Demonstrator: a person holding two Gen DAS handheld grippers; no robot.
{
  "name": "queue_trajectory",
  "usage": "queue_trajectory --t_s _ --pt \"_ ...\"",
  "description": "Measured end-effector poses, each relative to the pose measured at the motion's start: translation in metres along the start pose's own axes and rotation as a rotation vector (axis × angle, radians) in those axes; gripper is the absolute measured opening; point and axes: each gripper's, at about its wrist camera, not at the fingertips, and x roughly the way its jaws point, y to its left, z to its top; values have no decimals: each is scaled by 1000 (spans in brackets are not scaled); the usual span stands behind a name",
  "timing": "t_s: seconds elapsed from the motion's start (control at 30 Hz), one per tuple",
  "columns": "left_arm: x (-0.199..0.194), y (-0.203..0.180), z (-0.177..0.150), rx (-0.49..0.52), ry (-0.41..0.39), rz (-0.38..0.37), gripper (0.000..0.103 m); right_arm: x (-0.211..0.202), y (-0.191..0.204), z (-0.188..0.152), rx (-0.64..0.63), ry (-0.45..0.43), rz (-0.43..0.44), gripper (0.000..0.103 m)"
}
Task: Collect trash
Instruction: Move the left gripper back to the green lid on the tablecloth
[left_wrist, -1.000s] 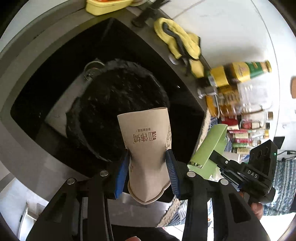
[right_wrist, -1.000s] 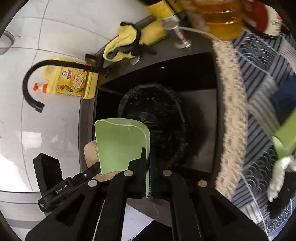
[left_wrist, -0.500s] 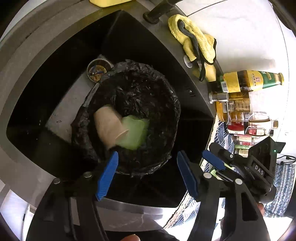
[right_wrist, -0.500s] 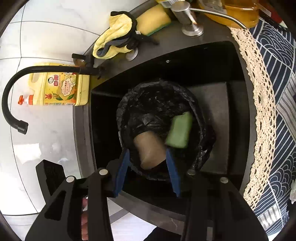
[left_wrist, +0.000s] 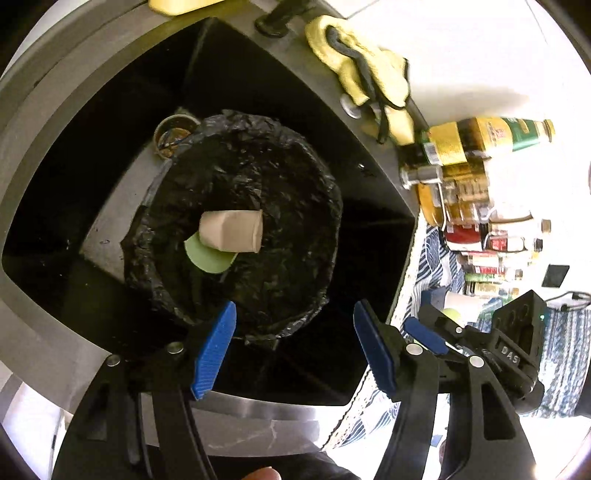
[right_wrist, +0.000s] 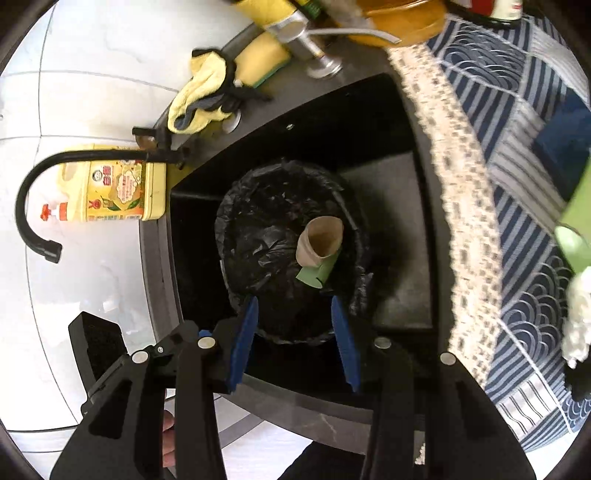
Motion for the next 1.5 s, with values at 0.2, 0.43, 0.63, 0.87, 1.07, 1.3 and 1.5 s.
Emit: queue_trajectory --t_s 0.2,0.43,0.63,0.87,1.07,1.3,1.5 --pt "10 -37 -16 79 5 11 64 -50 -17 -7 -14 -83 20 61" --pt "31 -95 -47 179 11 34 71 -109 -60 -11 -35 -149 -22 62" --pt "60 -146 -71 250 39 59 71 -165 -118 -4 -21 -186 -53 62" --pt "90 -217 -99 379 47 107 74 -222 -183 7 9 -257 -111 66" --pt "112 -254 -115 466 26 190 77 -240 -227 21 -19 -231 -161 66" --pt "151 -287 -129 713 16 408 77 -231 -252 42 -105 -145 -231 66" --pt "179 -295 -135 803 52 518 76 -220 -260 55 -147 -105 -219 62"
